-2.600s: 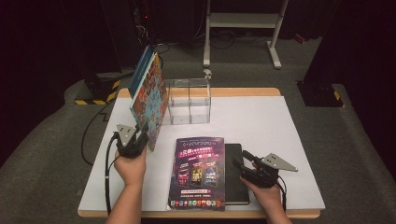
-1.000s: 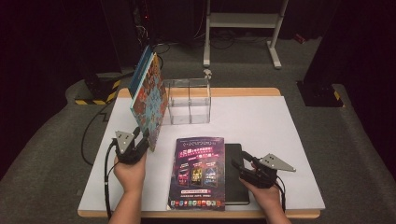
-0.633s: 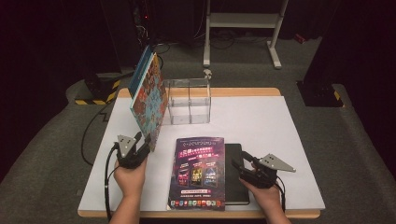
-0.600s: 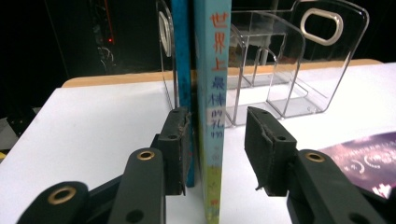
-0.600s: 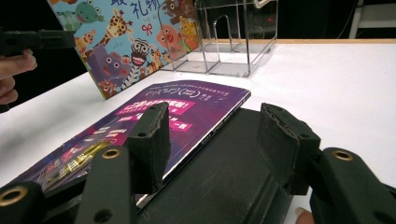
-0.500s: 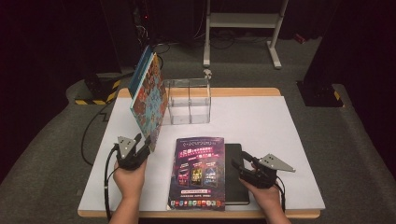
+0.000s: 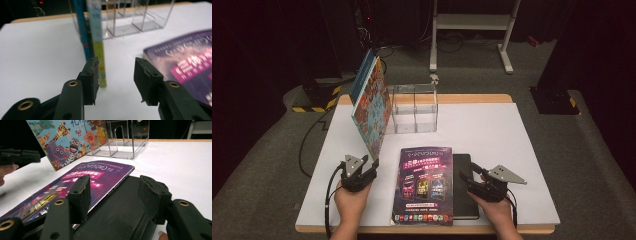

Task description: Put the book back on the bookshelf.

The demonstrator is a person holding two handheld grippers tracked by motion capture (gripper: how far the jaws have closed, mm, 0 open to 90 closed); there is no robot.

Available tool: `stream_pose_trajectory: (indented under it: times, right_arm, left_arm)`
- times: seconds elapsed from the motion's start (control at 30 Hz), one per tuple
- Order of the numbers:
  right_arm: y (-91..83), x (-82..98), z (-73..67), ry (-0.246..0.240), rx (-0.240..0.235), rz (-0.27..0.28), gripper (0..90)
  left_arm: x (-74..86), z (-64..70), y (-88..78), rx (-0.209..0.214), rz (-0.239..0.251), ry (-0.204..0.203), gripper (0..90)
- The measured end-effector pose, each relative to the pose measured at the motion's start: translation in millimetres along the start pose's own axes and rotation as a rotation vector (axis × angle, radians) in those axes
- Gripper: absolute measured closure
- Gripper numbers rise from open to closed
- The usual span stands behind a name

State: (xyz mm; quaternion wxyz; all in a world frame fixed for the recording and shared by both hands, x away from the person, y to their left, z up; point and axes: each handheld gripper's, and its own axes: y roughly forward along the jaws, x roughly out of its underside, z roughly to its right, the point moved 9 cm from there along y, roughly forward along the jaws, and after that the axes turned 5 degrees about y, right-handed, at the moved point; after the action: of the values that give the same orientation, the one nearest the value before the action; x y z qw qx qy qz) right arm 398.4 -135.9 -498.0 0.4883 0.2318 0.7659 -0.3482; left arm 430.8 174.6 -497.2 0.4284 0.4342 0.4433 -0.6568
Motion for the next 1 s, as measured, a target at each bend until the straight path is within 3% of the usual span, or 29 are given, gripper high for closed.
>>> stream_pose_trajectory:
  times: [0.07, 0.13, 0.4, 0.5, 0.6, 0.7, 0.9, 1.0]
  right_arm:
    - [0.1, 0.1, 0.1, 0.0, 0.001, -0.001, 43.2]
    - [0.0, 0.2, 0.1, 0.0, 0.001, -0.001, 43.2]
    - [0.2, 1.4, 1.8, -0.002, 0.009, -0.005, 43.1]
    - [-0.2, 1.2, 2.1, -0.004, 0.011, -0.004, 43.0]
    - [0.2, 1.6, 1.9, -0.006, 0.012, -0.005, 43.0]
    - [0.5, 2.6, 1.3, -0.012, 0.014, -0.009, 43.0]
    - [-1.7, 4.2, 1.6, -0.012, 0.023, -0.011, 43.0]
    - [-3.6, 4.2, 1.7, -0.014, 0.027, -0.01, 42.8]
  left_arm:
    - [5.2, 3.5, -1.9, 0.019, -0.025, 0.013, 53.3]
    - [8.8, 8.6, -2.9, 0.039, -0.041, -0.007, 51.9]
    - [24.6, 26.5, -9.0, 0.12, -0.124, -0.017, 42.2]
    - [29.6, 32.7, -12.3, 0.137, -0.126, 0.016, 36.3]
    - [34.2, 38.0, -14.5, 0.166, -0.146, 0.004, 30.9]
    - [38.0, 44.6, -17.9, 0.202, -0.158, 0.007, 31.2]
    - [36.3, 57.9, -21.1, 0.277, -0.174, -0.077, 29.3]
    - [38.6, 65.5, -22.3, 0.307, -0.187, -0.086, 27.1]
